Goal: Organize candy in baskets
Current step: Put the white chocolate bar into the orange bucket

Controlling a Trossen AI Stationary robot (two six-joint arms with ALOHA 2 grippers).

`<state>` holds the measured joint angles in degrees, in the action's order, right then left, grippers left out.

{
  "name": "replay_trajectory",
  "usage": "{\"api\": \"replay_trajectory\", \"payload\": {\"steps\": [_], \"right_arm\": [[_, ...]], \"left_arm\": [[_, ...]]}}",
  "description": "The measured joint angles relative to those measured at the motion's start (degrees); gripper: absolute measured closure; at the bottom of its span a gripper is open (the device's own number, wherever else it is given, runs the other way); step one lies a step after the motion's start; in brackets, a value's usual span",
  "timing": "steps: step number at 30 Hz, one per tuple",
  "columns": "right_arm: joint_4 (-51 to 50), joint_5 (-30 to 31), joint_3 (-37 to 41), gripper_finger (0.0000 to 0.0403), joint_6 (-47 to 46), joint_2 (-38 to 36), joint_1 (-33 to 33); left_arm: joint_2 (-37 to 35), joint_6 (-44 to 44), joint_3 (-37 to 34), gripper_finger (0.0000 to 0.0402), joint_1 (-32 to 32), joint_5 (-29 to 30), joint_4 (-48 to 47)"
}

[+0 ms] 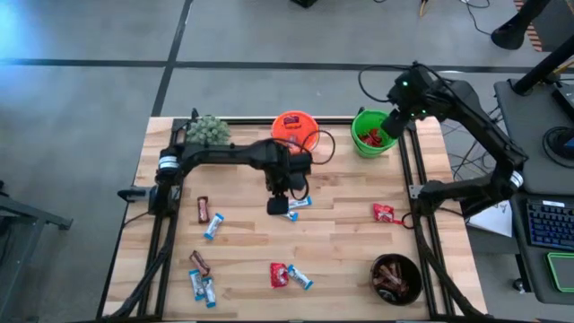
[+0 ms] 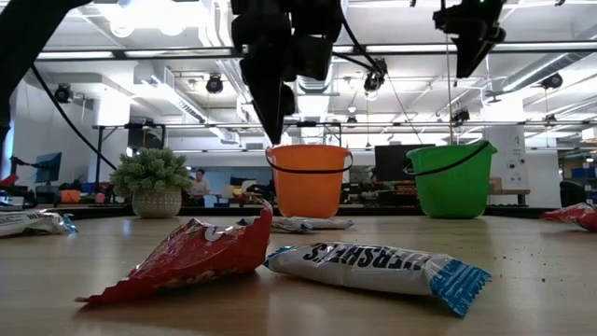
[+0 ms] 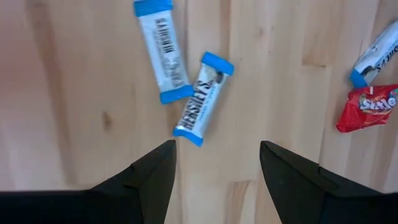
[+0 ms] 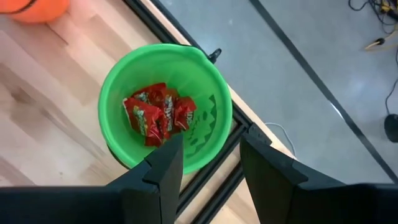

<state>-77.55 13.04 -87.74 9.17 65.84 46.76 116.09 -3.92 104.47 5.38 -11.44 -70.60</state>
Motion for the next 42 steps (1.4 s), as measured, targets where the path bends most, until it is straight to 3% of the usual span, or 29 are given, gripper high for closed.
{"api": "replay_trajectory", "payload": {"steps": [22,42], "right_arm": [[-0.3,-0.1,0.0,0.0254,-6.3,-1.7,0.0],[-0.6,-0.1,0.0,0.0259,-6.0,-1.7,0.0]], "left_arm": [[0.8,-1.6,-9.6,0.0187,-1.6,0.0,9.1],[8.6,-1.3,-9.8,0.0187,-2.7,0.1,12.6]]}}
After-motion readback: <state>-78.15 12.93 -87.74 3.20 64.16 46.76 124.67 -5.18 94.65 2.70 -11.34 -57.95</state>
